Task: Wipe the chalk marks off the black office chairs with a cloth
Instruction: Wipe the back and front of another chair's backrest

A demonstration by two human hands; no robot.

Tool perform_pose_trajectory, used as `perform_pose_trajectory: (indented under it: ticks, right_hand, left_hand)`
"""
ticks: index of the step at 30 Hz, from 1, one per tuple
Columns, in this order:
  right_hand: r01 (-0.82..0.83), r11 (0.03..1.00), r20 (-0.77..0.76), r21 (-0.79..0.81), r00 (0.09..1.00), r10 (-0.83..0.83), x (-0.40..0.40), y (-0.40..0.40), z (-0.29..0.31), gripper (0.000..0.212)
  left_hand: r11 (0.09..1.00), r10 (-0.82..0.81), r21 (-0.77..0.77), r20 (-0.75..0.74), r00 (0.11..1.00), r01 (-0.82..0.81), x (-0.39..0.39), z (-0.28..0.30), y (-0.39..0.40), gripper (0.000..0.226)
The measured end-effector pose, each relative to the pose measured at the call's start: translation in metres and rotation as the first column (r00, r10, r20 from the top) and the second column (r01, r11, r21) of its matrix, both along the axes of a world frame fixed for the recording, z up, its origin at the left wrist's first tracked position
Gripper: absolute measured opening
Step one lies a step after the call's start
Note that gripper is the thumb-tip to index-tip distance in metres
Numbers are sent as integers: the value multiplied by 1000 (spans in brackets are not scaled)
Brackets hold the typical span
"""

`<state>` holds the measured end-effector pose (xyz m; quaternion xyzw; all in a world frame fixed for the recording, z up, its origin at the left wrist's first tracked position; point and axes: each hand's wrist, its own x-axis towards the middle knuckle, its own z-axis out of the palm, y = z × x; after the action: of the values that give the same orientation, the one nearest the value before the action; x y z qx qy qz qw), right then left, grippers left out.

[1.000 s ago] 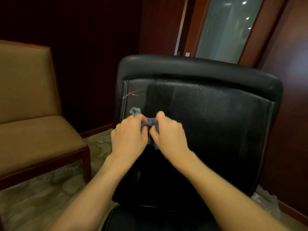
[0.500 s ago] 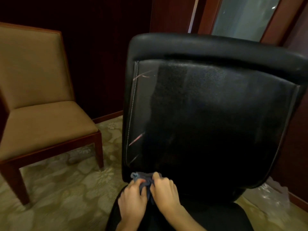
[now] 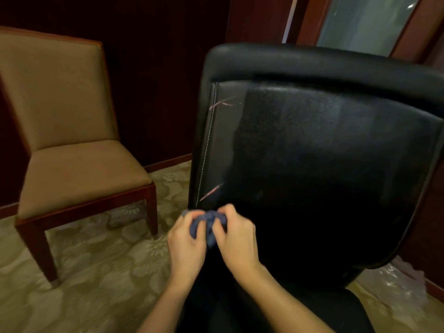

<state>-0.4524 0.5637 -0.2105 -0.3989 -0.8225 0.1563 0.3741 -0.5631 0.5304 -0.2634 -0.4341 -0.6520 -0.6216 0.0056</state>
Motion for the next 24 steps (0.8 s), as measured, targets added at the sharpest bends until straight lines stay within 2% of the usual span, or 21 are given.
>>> perform_pose_trajectory:
  ticks: [2,4,7,10,12,13,15,16,18,20,24]
  right_hand:
    - [-7,997,-99,71,995,14,-11,4,32,21]
    - [-4,995,-127,104,992,17,-21,14,62,12]
    - [-9,994,-69,107,998,17,-26,26,85,9]
    - [9,996,70,89,997,-16,-21,18,64,12]
    - [22,999,198,25,980,-27,-16,8,29,16]
    - [30,999,263,-12,964,-25,-15,4,10,18]
    - [67,993,355,-98,935,-28,-13,-3,-24,18]
    - [100,986,391,-136,920,-40,-13,-5,-38,18]
    - [169,967,452,-189,890,-67,-13,-9,-56,18]
    - [199,957,457,-210,885,-83,-13,-8,-64,17]
    - [198,951,365,-236,926,-102,-17,-3,-64,17]
  left_hand:
    - [995,49,83,-36,998,-46,-8,33,8,16]
    - [995,2,98,-33,999,1,-22,65,17,14]
    - [995,-91,39,-46,995,92,-34,89,27,10]
    - [997,-75,-37,-27,997,74,-29,59,17,7]
    - [994,-83,-68,73,994,88,-19,17,6,14]
    - [990,-112,-60,186,976,125,-14,-6,3,17]
    - [978,-143,-66,487,862,200,-6,-44,5,20]
    - [969,-125,-101,588,799,226,-4,-59,7,20]
    - [941,-91,-191,654,751,280,0,-81,10,20]
    - [927,-85,-214,679,730,308,-3,-88,15,24]
    - [928,-91,-193,712,696,318,-7,-70,17,24]
